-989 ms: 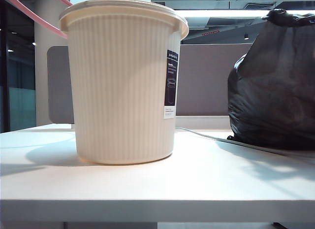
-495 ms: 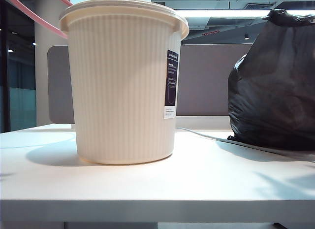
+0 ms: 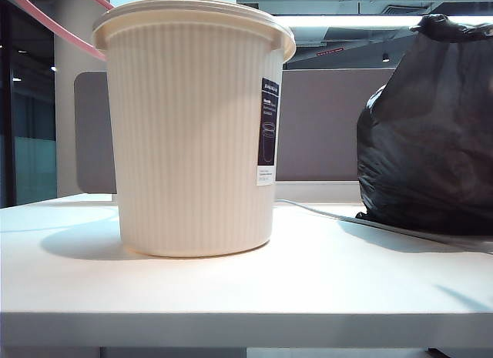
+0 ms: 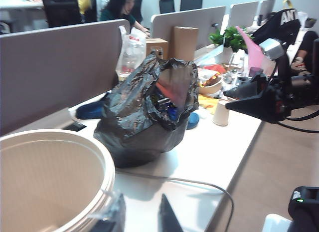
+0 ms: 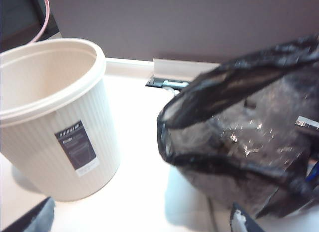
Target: Open the ring lid of the trash can, pull out the black garbage bag inside, and place it on the table.
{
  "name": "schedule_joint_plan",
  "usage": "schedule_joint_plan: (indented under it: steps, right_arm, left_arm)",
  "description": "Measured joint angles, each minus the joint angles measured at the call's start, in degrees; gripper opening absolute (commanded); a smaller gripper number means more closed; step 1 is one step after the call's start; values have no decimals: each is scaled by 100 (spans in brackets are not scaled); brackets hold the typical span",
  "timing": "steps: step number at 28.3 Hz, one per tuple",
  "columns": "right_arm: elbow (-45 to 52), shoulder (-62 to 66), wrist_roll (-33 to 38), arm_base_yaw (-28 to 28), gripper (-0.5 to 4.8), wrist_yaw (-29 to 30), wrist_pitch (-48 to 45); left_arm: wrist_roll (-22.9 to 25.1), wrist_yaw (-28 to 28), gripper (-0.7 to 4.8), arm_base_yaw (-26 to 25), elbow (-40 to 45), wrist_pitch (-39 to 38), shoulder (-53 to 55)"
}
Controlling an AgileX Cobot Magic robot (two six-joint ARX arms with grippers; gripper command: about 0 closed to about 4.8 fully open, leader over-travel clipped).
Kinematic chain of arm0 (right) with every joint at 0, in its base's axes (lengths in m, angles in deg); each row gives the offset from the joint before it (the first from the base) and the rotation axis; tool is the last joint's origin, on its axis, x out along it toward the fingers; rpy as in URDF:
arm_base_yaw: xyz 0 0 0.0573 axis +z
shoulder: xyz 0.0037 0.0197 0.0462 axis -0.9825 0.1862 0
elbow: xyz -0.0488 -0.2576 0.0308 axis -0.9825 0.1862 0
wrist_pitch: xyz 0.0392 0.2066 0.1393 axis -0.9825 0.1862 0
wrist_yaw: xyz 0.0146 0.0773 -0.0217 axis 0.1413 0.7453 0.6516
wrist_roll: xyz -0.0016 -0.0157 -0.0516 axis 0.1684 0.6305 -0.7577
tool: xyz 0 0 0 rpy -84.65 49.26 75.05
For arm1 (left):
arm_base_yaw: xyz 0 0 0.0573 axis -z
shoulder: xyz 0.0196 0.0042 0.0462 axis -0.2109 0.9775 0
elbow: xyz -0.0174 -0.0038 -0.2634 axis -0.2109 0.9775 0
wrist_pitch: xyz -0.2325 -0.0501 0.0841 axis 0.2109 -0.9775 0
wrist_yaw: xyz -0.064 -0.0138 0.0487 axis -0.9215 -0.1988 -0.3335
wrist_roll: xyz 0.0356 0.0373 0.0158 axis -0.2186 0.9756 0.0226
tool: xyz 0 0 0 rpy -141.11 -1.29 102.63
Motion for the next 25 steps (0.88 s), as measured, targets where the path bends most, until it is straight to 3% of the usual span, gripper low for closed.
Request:
schedule_joint_plan:
  steps: [7, 12, 16, 19, 25]
  right_arm:
    - [741, -446, 109, 0, 432, 42, -501]
    - [1150, -774, 125, 17, 312, 162, -931]
    - [1517, -999, 122, 203, 165, 162, -1165]
    - [1801, -1213, 127, 365, 83, 160, -1248]
    - [2199, -1751, 125, 496, 58, 177, -1458]
  left_arm:
    - [33, 575, 84, 0, 855, -94, -1163]
    - [33, 1047, 84, 0, 1576, -116, -2033]
    - [33, 1078, 84, 0, 2107, 48, -2524]
    - [33, 1084, 84, -2, 2382, 44, -2719]
    - [31, 1088, 78, -11, 2929, 269, -2889]
